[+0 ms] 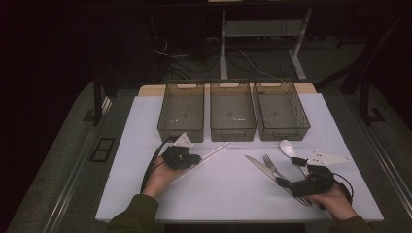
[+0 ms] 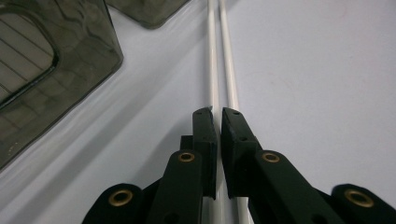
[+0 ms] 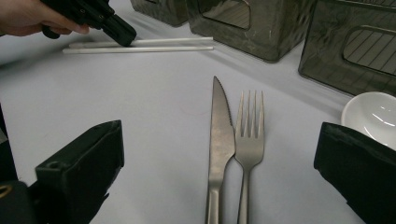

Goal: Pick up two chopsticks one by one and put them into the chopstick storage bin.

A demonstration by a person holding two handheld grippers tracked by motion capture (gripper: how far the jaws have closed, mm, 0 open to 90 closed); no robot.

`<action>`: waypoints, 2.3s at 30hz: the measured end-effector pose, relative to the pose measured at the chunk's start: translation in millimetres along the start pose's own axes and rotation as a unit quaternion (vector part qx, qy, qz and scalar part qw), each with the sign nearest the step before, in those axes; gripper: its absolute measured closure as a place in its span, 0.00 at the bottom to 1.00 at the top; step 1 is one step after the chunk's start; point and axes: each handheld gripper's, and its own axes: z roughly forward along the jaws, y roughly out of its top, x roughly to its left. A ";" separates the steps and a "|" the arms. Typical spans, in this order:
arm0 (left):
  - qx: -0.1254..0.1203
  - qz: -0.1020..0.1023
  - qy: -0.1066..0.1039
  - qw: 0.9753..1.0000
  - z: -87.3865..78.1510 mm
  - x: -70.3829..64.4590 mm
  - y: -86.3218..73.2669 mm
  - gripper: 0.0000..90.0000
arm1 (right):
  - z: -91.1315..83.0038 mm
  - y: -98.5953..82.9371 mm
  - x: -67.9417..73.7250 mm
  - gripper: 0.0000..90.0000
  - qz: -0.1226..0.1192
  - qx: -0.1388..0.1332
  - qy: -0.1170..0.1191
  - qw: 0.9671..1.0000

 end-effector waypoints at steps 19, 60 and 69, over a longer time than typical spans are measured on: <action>-0.045 0.001 -0.014 0.999 -28.5 -9.0 8.8 0.93 | 8.4 -1.4 -3.7 0.02 -0.008 0.000 -0.007 1.000; -0.163 -0.009 0.010 0.987 -89.8 3.8 32.7 0.94 | 9.0 -1.8 -3.3 0.02 -0.009 0.002 -0.012 1.000; -0.177 -0.010 0.010 0.984 -97.6 13.9 45.8 0.94 | 8.4 -1.9 -3.5 0.02 -0.005 -0.001 -0.013 1.000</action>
